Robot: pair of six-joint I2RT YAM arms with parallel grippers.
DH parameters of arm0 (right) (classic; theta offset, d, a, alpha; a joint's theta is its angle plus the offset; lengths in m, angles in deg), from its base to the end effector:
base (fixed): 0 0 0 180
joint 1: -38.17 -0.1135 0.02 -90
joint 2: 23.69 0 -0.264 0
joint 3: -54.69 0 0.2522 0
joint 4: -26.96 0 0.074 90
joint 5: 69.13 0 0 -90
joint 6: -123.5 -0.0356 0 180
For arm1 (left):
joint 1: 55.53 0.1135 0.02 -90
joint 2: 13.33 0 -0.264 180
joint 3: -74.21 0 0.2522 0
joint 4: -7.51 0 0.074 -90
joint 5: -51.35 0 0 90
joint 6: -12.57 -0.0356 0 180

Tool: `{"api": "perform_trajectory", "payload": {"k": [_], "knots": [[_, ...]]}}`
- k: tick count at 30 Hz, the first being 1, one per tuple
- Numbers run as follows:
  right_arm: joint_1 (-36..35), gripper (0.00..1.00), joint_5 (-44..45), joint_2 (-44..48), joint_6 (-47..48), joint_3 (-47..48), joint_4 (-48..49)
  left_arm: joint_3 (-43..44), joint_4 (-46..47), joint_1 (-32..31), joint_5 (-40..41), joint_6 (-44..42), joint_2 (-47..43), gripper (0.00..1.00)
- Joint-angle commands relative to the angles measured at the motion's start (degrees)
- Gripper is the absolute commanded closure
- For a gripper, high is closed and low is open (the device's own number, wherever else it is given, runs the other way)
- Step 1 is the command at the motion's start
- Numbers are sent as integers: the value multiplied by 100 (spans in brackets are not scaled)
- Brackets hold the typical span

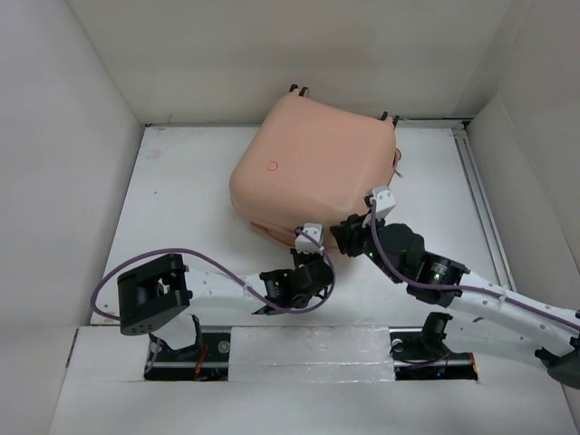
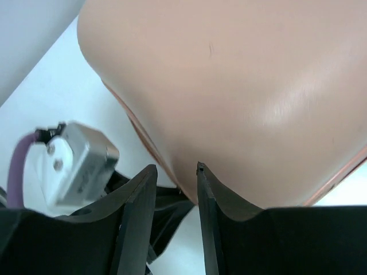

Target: Pack the luggage

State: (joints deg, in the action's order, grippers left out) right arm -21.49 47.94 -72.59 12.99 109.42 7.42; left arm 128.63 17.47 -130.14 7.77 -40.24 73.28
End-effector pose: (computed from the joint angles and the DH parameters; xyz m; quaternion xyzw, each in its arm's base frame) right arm 0.1150 0.1645 0.3130 -0.1200 0.7688 0.2459 0.5780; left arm 0.1069 -0.2911 0.2054 0.0366 0.7931 -0.2409 0.5582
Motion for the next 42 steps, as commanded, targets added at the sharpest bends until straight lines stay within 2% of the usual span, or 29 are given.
{"api": "perform_trajectory", "payload": {"k": [1, 5, 6, 11, 14, 16, 25, 29, 33, 35, 37, 40, 42], "knots": [[261, 60, -386, -233, 468, 743, 191, 56, -79, 175, 834, -115, -48, 100], [832, 60, -834, -979, 934, 1446, 68, -67, -26, 175, 957, -361, -240, 100], [946, 59, -939, -1416, 1135, 1605, 68, -120, -26, 175, 957, -362, -241, 100], [1245, 57, -941, -2772, 1577, 2362, -230, -339, -78, 227, 1010, -362, -486, 100], [1386, 60, -940, -3108, 1638, 2136, -48, -559, -280, 473, 879, -230, -758, 100], [1597, 63, -1185, -3108, 1559, 1635, 173, -761, -334, 526, 878, -168, -917, 100], [2045, 64, -1617, -2774, 1164, 509, 533, -946, -1729, 526, 1107, 605, -1480, 100], [2046, 64, -1670, -2511, 1041, 123, 683, -1086, -1706, 526, 958, 545, -1796, 100], [2046, 63, -1636, -1642, 917, 60, 684, -1140, -1257, 526, 729, 271, -1876, 100], [2142, 57, -1583, -913, 813, 60, 535, -1069, -1204, 526, 729, 192, -1719, 100], [2537, 53, -1897, -464, 734, 60, 315, -947, -1204, 526, 729, 122, -1604, 100], [2890, 51, -3003, 152, 663, 8, 165, -946, -1037, 526, 729, 61, -1471, 100], [2803, 30, -3330, 407, 610, -202, 104, -946, -801, 579, 571, -45, -1471, 100]]}}
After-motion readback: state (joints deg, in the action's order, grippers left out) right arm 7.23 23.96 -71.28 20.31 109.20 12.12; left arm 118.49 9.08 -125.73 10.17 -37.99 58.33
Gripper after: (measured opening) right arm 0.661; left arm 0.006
